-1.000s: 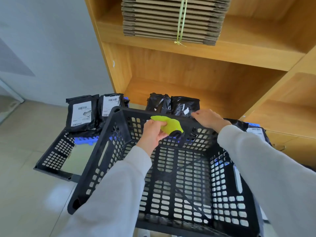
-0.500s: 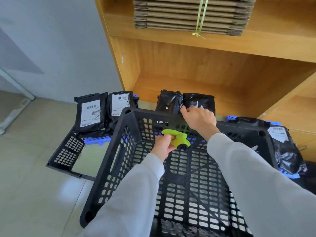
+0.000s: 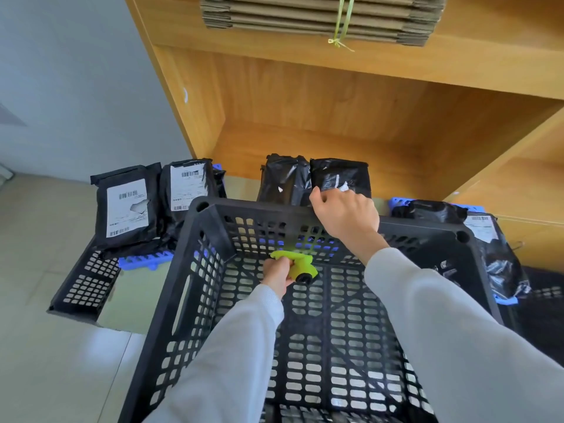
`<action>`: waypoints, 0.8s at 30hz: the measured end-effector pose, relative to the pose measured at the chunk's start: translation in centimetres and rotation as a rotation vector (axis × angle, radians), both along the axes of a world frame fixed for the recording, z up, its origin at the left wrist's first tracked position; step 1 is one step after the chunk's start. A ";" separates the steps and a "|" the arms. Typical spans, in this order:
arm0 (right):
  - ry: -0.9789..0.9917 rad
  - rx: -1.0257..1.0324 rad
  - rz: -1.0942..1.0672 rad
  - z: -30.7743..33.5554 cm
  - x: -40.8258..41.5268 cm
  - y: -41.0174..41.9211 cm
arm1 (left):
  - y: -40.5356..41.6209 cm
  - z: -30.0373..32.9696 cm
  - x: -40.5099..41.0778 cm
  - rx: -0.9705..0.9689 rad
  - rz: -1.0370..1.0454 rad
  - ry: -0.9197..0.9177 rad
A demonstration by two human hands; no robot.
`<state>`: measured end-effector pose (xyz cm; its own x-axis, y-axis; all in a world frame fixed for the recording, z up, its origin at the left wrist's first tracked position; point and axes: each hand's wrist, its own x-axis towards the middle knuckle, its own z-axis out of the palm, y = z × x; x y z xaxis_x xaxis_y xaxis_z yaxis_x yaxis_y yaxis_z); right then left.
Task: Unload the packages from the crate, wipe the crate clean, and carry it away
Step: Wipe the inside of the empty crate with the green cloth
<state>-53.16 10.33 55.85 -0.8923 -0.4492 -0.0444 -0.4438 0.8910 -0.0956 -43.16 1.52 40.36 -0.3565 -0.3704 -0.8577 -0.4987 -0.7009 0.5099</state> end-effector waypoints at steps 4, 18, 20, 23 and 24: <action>0.009 0.003 -0.016 -0.2 -0.1 -0.1 | -0.2 -0.9 -0.1 -0.039 -0.021 -0.039; 0.003 0.035 -0.011 0.1 0.3 -0.2 | -0.7 1.2 1.1 0.010 0.003 0.104; 0.001 0.118 0.053 0.5 0.4 -0.1 | -1.0 2.9 1.4 0.020 0.006 0.157; -0.012 0.157 0.141 1.1 0.8 0.1 | -1.5 5.0 1.8 -0.011 -0.004 0.204; -0.023 0.145 0.154 1.2 1.0 0.2 | -1.7 5.5 1.9 -0.012 -0.001 0.217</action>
